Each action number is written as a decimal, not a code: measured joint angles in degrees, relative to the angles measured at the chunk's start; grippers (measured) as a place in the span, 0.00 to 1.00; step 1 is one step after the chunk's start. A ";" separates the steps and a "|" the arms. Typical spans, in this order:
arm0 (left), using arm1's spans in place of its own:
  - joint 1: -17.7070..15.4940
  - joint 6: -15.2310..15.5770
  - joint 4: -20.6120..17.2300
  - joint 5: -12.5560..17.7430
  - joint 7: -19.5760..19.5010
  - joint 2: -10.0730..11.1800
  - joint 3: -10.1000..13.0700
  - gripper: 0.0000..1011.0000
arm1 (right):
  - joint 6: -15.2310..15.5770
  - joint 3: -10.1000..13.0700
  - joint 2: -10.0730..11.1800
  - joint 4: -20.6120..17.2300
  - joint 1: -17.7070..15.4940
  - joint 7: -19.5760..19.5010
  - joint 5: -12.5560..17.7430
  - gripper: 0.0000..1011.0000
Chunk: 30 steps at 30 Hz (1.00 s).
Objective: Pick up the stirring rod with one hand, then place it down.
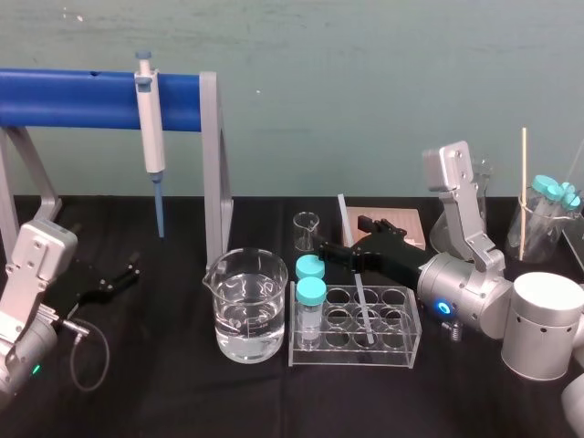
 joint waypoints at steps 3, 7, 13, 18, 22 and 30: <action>0.00 0.00 0.00 0.00 0.00 0.00 0.00 0.99 | -0.01 0.01 0.02 0.00 0.00 0.00 0.03 0.99; 0.00 0.00 0.00 0.00 0.00 0.00 0.00 0.99 | -0.02 0.03 0.06 0.00 -0.02 0.00 0.05 0.99; 0.00 0.00 0.00 0.00 0.00 0.00 0.00 0.99 | -0.03 0.06 0.09 0.00 -0.04 -0.02 0.09 0.90; 0.00 0.00 0.00 0.00 0.00 0.00 0.00 0.99 | -0.05 0.06 0.11 -0.01 -0.06 -0.03 0.13 0.79; 0.00 0.00 0.00 0.00 0.00 0.00 0.00 0.99 | -0.07 0.06 0.13 -0.03 -0.06 -0.05 0.16 0.68; 0.00 0.00 0.00 0.00 0.00 0.00 0.00 0.99 | -0.12 0.06 0.15 -0.07 -0.06 -0.09 0.23 0.39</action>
